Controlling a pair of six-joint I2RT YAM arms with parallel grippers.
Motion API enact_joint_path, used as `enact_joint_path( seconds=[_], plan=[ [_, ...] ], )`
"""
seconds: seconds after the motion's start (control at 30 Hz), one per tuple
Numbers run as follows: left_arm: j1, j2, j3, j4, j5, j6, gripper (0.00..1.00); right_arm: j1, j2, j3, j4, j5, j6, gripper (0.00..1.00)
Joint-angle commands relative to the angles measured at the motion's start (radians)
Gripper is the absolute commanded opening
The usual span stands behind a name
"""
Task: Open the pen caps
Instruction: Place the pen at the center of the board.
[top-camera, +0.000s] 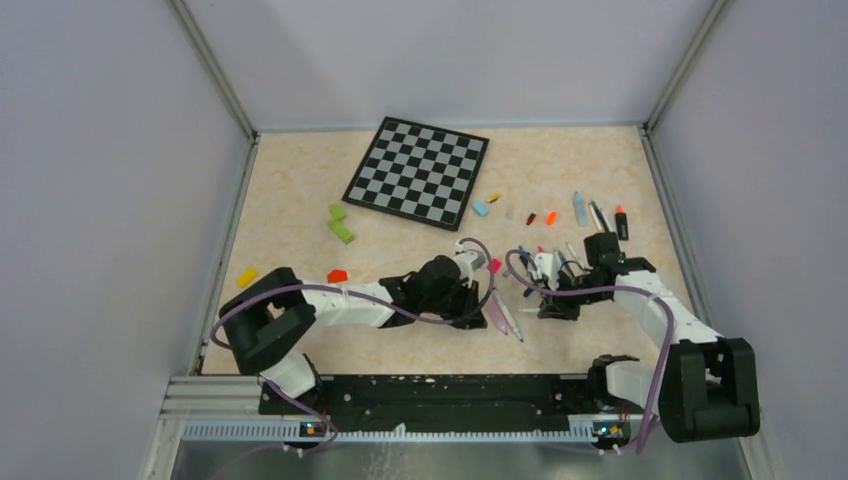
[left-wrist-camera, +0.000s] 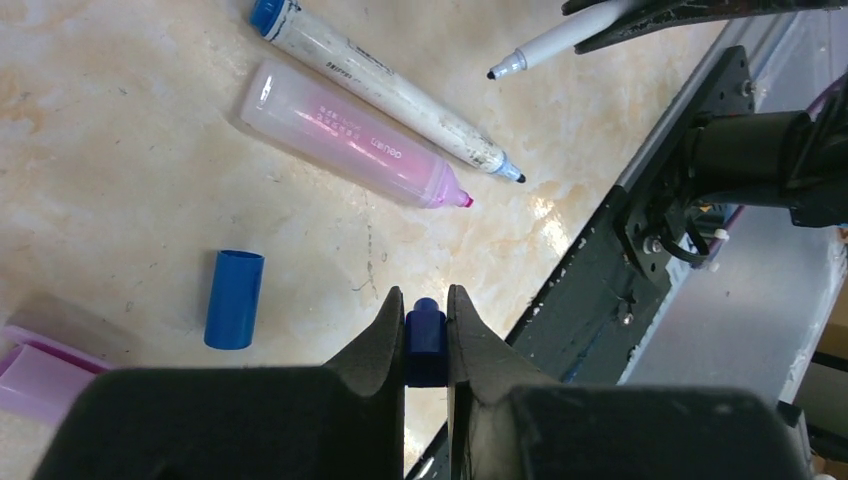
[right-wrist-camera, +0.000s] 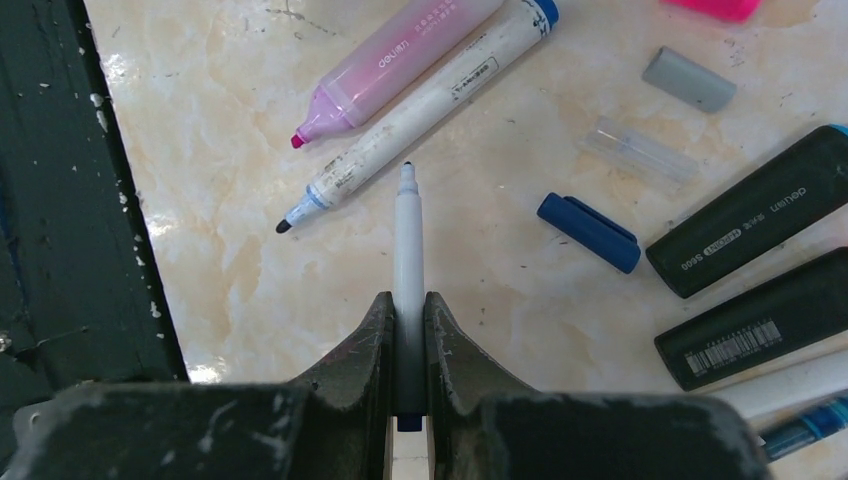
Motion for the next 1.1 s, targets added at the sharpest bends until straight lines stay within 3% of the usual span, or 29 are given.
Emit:
enact_joint_path(
  seconds=[0.0, 0.3, 0.5, 1.07],
  plan=[
    [-0.012, 0.035, 0.033, -0.004, -0.055, 0.017, 0.08, 0.035, 0.005, -0.015, 0.05, 0.044, -0.042, 0.08],
    [-0.014, 0.065, 0.028, -0.015, -0.108, -0.009, 0.2, 0.133, 0.05, -0.02, 0.117, 0.128, 0.012, 0.16],
    [-0.013, 0.065, 0.027, -0.043, -0.137, -0.012, 0.35, 0.137, 0.051, -0.022, 0.112, 0.129, 0.021, 0.33],
    [-0.013, -0.074, 0.027, -0.111, -0.196, 0.017, 0.51, 0.119, -0.009, 0.019, 0.091, 0.085, 0.114, 0.39]
  ],
)
